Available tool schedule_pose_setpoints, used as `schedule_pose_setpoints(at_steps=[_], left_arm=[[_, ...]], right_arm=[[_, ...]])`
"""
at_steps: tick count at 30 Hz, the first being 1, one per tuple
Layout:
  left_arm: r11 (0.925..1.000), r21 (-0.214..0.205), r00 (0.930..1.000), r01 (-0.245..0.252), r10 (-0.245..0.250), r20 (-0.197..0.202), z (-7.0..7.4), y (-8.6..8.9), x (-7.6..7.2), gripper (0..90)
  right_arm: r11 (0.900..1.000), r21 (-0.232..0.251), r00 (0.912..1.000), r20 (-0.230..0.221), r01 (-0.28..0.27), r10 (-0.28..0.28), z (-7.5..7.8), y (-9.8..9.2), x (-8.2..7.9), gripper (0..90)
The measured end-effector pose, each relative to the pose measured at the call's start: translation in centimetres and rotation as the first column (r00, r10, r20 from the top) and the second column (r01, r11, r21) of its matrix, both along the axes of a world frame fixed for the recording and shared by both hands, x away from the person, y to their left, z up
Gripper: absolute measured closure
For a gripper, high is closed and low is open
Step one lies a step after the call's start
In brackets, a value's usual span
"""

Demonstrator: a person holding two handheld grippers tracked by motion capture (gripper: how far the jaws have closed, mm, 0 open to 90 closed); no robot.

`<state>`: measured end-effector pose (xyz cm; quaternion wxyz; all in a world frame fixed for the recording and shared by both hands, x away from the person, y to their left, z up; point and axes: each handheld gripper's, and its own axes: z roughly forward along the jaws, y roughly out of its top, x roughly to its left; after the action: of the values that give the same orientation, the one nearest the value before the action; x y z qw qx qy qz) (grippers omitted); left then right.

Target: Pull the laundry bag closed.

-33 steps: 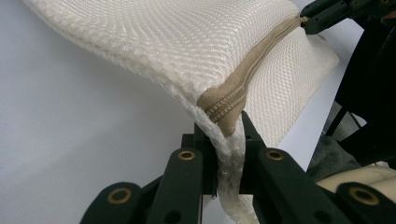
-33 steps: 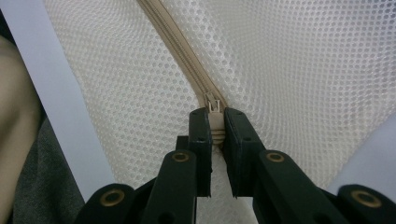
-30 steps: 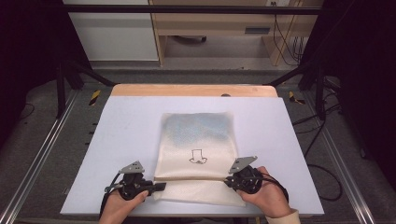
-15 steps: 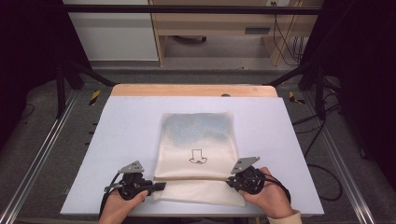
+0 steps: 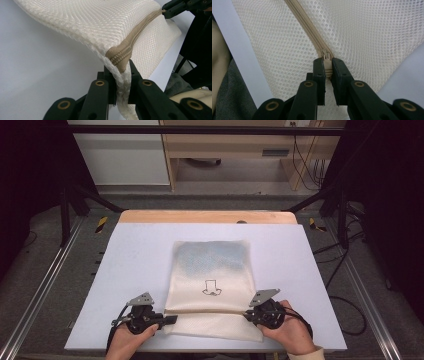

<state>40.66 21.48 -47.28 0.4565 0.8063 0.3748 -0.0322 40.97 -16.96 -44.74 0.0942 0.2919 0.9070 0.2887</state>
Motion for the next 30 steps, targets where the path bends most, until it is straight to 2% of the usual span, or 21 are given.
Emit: schedule_pose_setpoints(at_steps=[14, 21, 30], left_arm=[[1.0000, 0.007, 1.0000, -0.006, 0.006, 0.006, 0.02, 0.04, 0.08, 83.4], [1.0000, 0.005, 1.0000, -0.005, 0.005, 0.008, 0.10, 0.01, 0.06, 83.4], [1.0000, 0.003, 0.9999, -0.006, 0.006, 0.008, 0.14, 0.11, 0.06, 83.3]], right_arm=[[1.0000, -0.004, 1.0000, 0.006, -0.006, 0.006, -0.21, 0.15, 0.14, 82.0], [0.9999, 0.016, 1.0000, 0.000, 0.003, -0.003, -0.28, -0.02, 0.19, 81.9], [0.9999, -0.002, 0.9999, -0.010, 0.014, -0.014, -0.41, -0.13, 0.21, 82.0]])
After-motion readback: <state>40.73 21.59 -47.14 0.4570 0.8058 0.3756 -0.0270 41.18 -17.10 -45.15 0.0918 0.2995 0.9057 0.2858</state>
